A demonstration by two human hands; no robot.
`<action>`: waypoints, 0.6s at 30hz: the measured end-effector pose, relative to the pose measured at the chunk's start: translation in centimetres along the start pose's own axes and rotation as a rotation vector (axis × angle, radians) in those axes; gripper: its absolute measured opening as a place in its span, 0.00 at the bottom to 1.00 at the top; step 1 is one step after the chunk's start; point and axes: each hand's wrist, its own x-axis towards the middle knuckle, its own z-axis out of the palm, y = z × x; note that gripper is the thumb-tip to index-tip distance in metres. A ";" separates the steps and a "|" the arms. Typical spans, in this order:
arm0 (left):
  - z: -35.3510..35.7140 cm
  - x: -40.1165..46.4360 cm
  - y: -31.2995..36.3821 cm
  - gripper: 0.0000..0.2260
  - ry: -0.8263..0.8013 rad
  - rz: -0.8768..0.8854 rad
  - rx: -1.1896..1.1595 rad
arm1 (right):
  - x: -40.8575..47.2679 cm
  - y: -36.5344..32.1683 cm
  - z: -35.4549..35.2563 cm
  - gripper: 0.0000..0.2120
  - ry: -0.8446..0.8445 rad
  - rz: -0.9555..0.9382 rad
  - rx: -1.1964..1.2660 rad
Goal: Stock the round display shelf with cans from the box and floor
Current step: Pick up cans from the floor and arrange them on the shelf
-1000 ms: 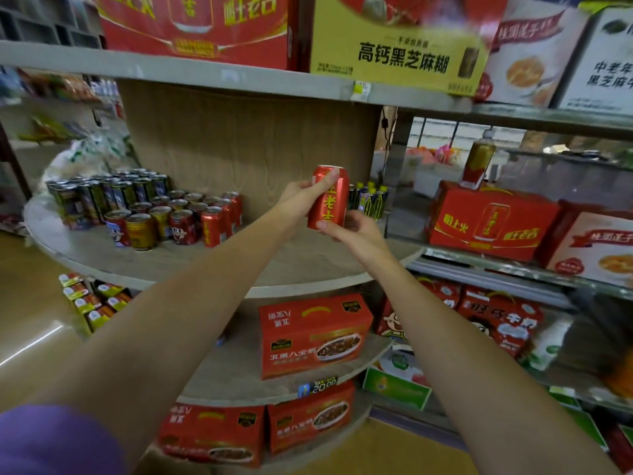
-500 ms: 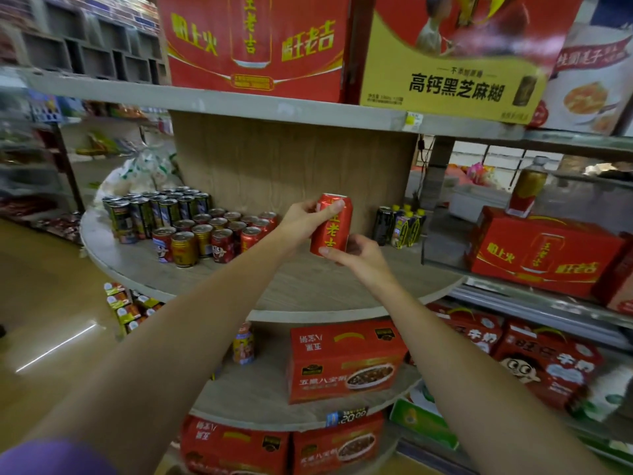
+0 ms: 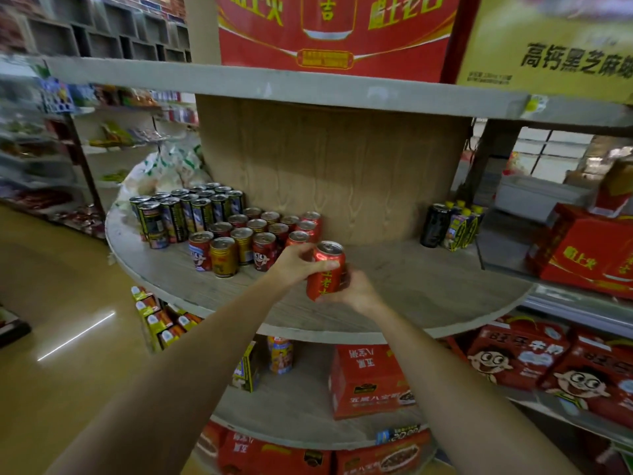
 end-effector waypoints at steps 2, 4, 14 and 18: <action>-1.9 0.7 -1.6 0.20 -0.016 -0.018 0.008 | 1.7 0.1 2.1 0.36 0.010 0.031 -0.023; -3.8 1.5 -3.0 0.21 -0.029 -0.053 0.020 | 3.1 0.1 4.0 0.34 0.015 0.046 -0.054; -10.0 5.3 -7.2 0.38 -0.024 -0.183 0.025 | 7.7 -0.9 10.1 0.31 0.115 0.112 -0.186; -10.2 6.4 -7.6 0.38 -0.061 -0.189 0.023 | 8.9 -0.9 10.2 0.31 0.162 0.137 -0.240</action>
